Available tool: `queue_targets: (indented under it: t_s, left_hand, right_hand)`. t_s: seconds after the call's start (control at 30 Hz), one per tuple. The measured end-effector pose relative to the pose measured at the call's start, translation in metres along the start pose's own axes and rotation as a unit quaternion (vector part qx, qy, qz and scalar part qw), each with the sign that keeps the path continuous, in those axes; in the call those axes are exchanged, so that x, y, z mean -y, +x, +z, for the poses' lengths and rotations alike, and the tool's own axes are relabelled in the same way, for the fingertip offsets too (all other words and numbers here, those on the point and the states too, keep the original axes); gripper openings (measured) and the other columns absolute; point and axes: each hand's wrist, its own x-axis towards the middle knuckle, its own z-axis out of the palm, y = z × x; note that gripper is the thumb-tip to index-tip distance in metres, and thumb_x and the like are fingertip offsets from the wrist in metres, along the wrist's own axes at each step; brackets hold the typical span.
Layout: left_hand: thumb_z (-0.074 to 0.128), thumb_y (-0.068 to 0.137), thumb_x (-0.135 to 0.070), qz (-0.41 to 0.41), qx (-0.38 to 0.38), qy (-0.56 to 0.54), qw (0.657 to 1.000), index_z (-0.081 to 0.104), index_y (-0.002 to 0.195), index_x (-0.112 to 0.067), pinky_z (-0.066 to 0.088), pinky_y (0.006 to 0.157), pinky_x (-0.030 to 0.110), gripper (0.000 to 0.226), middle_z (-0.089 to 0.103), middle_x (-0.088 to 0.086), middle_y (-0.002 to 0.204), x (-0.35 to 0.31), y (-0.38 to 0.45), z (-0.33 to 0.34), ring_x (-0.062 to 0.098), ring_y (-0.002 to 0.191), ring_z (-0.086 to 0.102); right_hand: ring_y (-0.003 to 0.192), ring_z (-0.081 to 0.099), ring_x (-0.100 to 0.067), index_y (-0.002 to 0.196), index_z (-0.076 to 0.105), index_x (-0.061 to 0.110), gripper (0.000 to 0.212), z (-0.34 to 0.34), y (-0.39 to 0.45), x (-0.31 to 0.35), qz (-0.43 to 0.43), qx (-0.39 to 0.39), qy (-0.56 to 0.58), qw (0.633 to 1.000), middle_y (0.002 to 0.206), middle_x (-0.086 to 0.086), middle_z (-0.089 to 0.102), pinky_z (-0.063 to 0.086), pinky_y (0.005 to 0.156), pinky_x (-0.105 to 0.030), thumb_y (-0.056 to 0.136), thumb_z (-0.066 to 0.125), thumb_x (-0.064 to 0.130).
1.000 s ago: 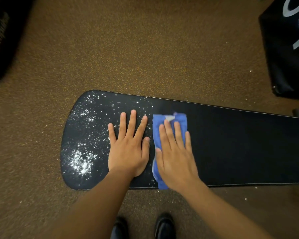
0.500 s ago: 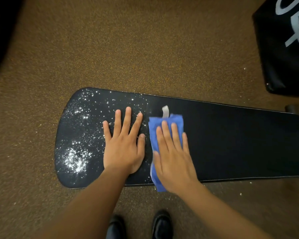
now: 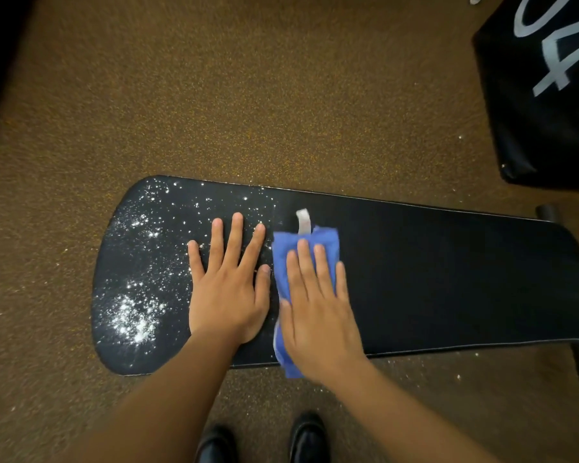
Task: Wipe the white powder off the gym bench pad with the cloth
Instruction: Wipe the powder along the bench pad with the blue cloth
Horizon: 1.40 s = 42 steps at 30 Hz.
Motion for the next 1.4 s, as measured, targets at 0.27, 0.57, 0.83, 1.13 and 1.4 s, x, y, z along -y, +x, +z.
queue_targets:
  t_s: [0.27, 0.57, 0.83, 1.13, 1.4]
  left_hand:
    - [0.017, 0.099, -0.045, 0.001, 0.001, 0.002, 1.000, 0.011, 0.156, -0.032, -0.006, 0.119, 0.054, 0.058, -0.001, -0.002, 0.165, -0.001, -0.001, 0.001, 0.021, 0.150, -0.012]
    - [0.018, 0.099, -0.044, 0.002, 0.003, 0.001, 1.000, 0.014, 0.156, -0.030, -0.004, 0.118, 0.055, 0.059, 0.001, -0.001, 0.165, 0.000, 0.000, 0.001, 0.022, 0.151, -0.009]
    - [0.018, 0.100, -0.044, 0.002, 0.000, 0.004, 1.000, 0.012, 0.156, -0.032, -0.005, 0.118, 0.055, 0.058, -0.001, -0.002, 0.165, 0.000, -0.001, 0.001, 0.022, 0.151, -0.011]
    - [0.019, 0.099, -0.044, 0.001, 0.001, 0.008, 1.000, 0.015, 0.156, -0.030, -0.001, 0.118, 0.056, 0.058, 0.002, -0.001, 0.165, 0.000, -0.001, -0.001, 0.023, 0.151, -0.008]
    - [0.019, 0.099, -0.044, -0.003, -0.010, -0.012, 1.000, 0.012, 0.156, -0.029, -0.007, 0.119, 0.052, 0.060, 0.000, -0.003, 0.165, 0.000, -0.001, 0.000, 0.019, 0.151, -0.011]
  right_hand:
    - [0.151, 0.002, -0.032, 0.155, 0.011, 0.005, 0.066, -0.012, 0.067, -0.029, 0.122, -0.018, 0.022, 0.992, 0.164, -0.014, 0.004, 0.011, 0.119, -0.057, 0.097, 0.017, 0.037]
    - [0.150, 0.008, -0.031, 0.154, 0.018, 0.007, 0.064, 0.005, -0.027, -0.012, -0.033, -0.006, -0.007, 0.999, 0.163, -0.012, 0.011, 0.019, 0.116, -0.058, 0.099, 0.027, 0.037]
    - [0.151, 0.001, -0.033, 0.154, 0.008, 0.004, 0.067, -0.011, 0.084, -0.023, 0.130, -0.023, 0.020, 0.991, 0.164, -0.015, 0.002, 0.009, 0.120, -0.056, 0.097, 0.016, 0.036]
    - [0.149, 0.016, -0.031, 0.153, 0.024, 0.007, 0.063, -0.003, -0.011, -0.037, -0.016, 0.004, -0.002, 1.000, 0.162, -0.011, 0.018, 0.030, 0.112, -0.059, 0.097, 0.028, 0.035]
    - [0.150, -0.009, -0.031, 0.155, -0.001, 0.006, 0.066, -0.012, 0.092, -0.008, 0.104, -0.005, 0.025, 0.994, 0.164, -0.012, -0.007, 0.001, 0.120, -0.055, 0.098, 0.012, 0.037]
